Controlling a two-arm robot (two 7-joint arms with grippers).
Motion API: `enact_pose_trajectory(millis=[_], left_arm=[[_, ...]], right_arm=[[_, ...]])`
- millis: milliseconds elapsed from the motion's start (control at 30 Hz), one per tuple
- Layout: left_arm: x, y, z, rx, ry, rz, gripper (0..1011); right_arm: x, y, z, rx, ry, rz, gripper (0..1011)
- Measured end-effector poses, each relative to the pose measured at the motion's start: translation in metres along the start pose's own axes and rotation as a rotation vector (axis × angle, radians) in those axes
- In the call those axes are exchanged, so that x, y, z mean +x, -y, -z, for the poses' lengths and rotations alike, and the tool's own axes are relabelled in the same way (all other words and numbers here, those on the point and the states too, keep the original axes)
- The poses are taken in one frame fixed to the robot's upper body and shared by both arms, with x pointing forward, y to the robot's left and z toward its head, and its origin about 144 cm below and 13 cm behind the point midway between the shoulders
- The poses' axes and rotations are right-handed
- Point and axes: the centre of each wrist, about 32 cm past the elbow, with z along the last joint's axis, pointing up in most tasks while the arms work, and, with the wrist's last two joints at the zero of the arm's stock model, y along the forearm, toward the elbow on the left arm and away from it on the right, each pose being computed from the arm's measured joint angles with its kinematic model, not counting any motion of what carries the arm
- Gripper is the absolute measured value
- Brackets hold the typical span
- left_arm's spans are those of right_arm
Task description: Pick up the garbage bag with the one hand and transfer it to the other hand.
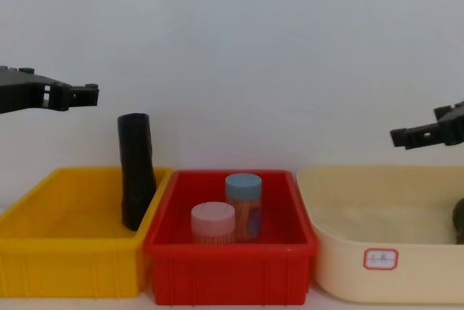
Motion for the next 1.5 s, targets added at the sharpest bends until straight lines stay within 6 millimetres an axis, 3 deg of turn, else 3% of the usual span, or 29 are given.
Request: enact_pose_trajectory(millis=[500, 900, 1500], left_arm=[[0.000, 0.000, 0.001, 0.002, 0.002, -0.006, 1003], [0.000, 0.000, 0.001, 0.003, 0.002, -0.008, 1003], [0.000, 0.000, 0.001, 0.003, 0.003, -0.008, 1003]], right_arm=[[-0.014, -0.023, -0.010, -0.027, 0.059, -0.202, 1001], [-0.028, -0.060, -0.030, -0.063, 0.108, -0.379, 1001], [-0.041, -0.097, -0.040, -0.106, 0.130, -0.484, 1001]])
